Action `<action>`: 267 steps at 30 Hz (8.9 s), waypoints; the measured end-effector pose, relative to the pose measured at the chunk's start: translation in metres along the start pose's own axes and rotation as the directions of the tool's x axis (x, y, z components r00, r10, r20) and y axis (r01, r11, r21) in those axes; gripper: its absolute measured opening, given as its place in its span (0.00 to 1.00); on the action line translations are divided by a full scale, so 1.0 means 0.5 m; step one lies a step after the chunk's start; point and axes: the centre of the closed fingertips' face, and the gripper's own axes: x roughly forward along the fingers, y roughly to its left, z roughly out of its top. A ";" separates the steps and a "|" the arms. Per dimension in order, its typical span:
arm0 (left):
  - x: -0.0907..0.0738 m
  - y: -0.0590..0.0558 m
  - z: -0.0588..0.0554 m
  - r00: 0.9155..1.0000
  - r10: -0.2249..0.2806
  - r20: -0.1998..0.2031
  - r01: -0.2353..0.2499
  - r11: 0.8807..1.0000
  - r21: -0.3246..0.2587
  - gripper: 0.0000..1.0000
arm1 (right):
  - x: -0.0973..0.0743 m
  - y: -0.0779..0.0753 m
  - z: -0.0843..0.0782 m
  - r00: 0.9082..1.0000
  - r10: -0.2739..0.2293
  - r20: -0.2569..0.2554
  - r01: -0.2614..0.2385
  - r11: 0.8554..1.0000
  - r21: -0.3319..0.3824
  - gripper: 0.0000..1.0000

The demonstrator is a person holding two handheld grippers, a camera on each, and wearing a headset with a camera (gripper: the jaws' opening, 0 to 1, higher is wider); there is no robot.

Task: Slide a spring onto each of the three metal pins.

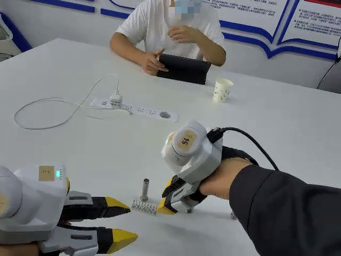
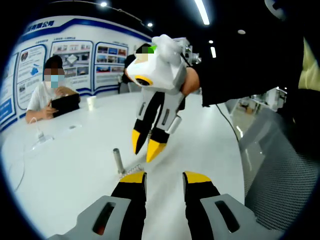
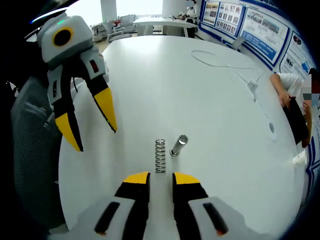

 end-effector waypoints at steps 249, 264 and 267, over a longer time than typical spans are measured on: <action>-0.027 0.034 -0.021 0.997 0.082 0.014 -0.080 0.992 -0.093 0.46 | -0.070 -0.044 0.117 1.000 0.027 0.012 -0.025 0.986 -0.166 0.12; -0.033 0.040 -0.028 0.996 0.089 0.013 -0.087 0.991 -0.104 0.46 | -0.028 -0.040 0.103 0.998 0.056 -0.042 -0.062 0.985 -0.162 0.12; -0.035 0.042 -0.029 0.996 0.091 0.013 -0.089 0.991 -0.105 0.46 | -0.019 -0.037 0.100 0.997 0.062 -0.052 -0.069 0.985 -0.159 0.12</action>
